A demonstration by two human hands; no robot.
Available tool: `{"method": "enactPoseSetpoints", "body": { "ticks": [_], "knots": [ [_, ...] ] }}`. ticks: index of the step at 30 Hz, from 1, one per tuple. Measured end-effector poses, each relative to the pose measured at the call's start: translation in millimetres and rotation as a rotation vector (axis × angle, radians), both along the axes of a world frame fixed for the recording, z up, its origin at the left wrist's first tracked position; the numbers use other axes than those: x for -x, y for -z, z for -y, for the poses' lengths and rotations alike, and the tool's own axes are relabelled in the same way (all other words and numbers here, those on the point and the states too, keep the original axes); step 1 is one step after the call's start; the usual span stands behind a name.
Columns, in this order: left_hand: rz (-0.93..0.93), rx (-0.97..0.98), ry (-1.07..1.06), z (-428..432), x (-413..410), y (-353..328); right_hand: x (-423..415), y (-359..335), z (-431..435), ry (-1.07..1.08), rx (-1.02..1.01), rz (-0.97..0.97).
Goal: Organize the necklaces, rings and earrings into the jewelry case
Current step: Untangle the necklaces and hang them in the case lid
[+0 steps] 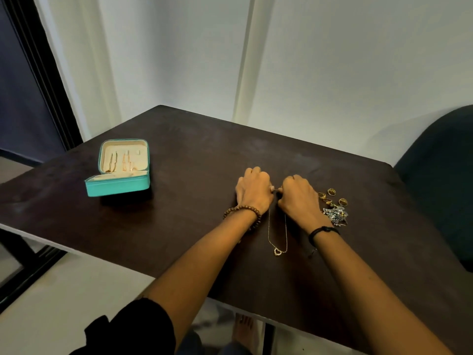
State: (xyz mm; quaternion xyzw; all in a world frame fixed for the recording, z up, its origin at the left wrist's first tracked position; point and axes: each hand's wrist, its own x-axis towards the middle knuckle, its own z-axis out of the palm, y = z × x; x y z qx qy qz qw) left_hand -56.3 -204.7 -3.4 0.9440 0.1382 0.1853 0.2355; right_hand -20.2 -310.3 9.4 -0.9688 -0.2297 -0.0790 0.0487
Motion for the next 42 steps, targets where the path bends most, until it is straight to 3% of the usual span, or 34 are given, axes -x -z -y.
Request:
{"method": "enactPoseSetpoints", "body": {
  "ticks": [2, 4, 7, 10, 13, 19, 29, 35, 42],
  "knots": [
    [-0.045, 0.051, 0.039, -3, 3, 1, 1, 0, 2, -0.034, 0.018, -0.063],
    [-0.060, 0.244, 0.072, -7, 8, 0, 2, -2, 7, -0.064, -0.065, -0.122],
    [-0.028, 0.568, 0.098, -10, 22, -5, 15, -11, 16, -0.099, -0.361, -0.249],
    [0.047, 0.739, 0.116, -10, 34, -12, 29, -20, 25, -0.118, -0.670, -0.321],
    [0.109, 0.970, 0.171, -7, 45, -27, 39, -31, 30, -0.170, -1.029, -0.522],
    [-0.094, 0.912, 0.227, -7, 71, -51, 50, -60, 45, -0.168, -1.407, -0.674],
    [0.135, 1.517, 0.424, -1, 98, -99, 79, -66, 70, -0.024, -1.342, -0.819],
    [0.233, 1.565, 0.473, 1, 108, -114, 92, -59, 79, -0.011, -1.305, -0.948],
    [0.306, 1.633, 0.426, 0, 109, -113, 102, -47, 77, 0.063, -1.524, -1.114]
  ]
}}
